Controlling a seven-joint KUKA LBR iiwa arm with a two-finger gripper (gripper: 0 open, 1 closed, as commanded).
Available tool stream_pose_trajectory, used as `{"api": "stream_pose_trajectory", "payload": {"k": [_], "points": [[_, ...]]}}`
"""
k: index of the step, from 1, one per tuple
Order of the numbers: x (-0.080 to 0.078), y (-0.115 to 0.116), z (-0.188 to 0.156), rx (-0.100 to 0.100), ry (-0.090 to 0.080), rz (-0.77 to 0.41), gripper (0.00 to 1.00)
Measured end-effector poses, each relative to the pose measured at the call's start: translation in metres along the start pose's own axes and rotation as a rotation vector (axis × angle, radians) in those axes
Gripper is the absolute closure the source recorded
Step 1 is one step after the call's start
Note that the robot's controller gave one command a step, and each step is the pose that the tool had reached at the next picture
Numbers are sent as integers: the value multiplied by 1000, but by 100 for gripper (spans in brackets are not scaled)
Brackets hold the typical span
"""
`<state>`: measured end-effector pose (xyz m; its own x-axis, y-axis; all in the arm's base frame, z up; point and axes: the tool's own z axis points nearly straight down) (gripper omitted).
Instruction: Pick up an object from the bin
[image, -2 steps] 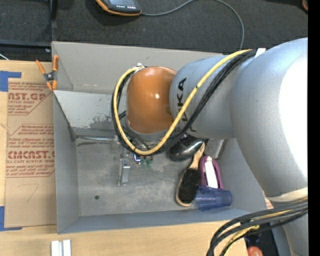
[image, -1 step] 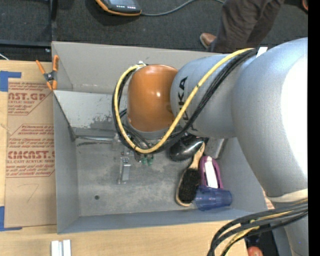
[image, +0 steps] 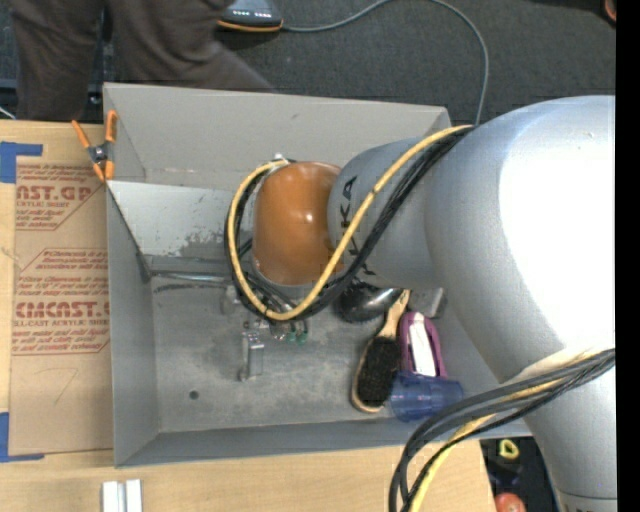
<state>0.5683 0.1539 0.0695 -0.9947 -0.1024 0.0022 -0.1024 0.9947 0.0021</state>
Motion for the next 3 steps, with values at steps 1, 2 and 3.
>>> {"api": "stream_pose_trajectory", "payload": {"k": [1, 2, 3], "points": [[-10, 6, -1, -2, -13, -22, 0], [-7, -36, -1, -1, -5, 89, 0], [-8, -61, 0, -3, -14, -75, 0]]}}
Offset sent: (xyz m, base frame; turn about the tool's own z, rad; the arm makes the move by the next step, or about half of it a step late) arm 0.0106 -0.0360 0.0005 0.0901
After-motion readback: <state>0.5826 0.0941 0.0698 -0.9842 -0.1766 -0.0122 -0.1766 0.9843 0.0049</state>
